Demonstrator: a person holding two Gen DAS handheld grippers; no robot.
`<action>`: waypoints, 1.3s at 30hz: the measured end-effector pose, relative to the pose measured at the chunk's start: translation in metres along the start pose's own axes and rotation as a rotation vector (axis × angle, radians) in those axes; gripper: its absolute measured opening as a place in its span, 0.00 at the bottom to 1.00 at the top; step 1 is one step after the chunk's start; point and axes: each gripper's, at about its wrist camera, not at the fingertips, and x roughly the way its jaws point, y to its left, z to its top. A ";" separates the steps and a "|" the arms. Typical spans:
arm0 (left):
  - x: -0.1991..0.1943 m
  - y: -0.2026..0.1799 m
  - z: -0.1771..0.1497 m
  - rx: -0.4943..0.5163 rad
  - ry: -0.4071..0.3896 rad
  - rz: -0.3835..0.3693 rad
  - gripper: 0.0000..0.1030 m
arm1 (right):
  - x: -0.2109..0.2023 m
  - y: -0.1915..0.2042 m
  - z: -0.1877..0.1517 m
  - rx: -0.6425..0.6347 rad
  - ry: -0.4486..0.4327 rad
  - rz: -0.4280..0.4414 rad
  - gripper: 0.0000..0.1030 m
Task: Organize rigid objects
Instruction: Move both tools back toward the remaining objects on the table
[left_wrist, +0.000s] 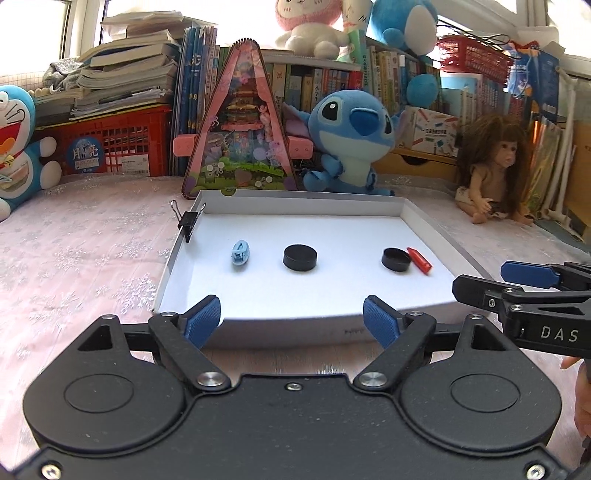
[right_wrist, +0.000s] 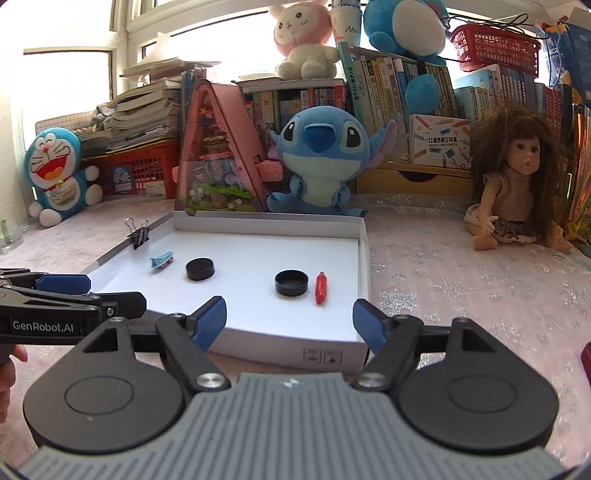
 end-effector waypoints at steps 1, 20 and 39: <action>-0.004 0.000 -0.003 0.001 -0.003 -0.001 0.81 | -0.004 0.001 -0.002 0.001 -0.005 0.007 0.83; -0.052 0.004 -0.041 0.040 -0.070 -0.048 0.83 | -0.052 0.023 -0.043 -0.092 -0.063 0.045 0.88; -0.070 -0.004 -0.073 0.080 -0.053 -0.090 0.84 | -0.068 0.029 -0.068 -0.094 -0.045 0.039 0.90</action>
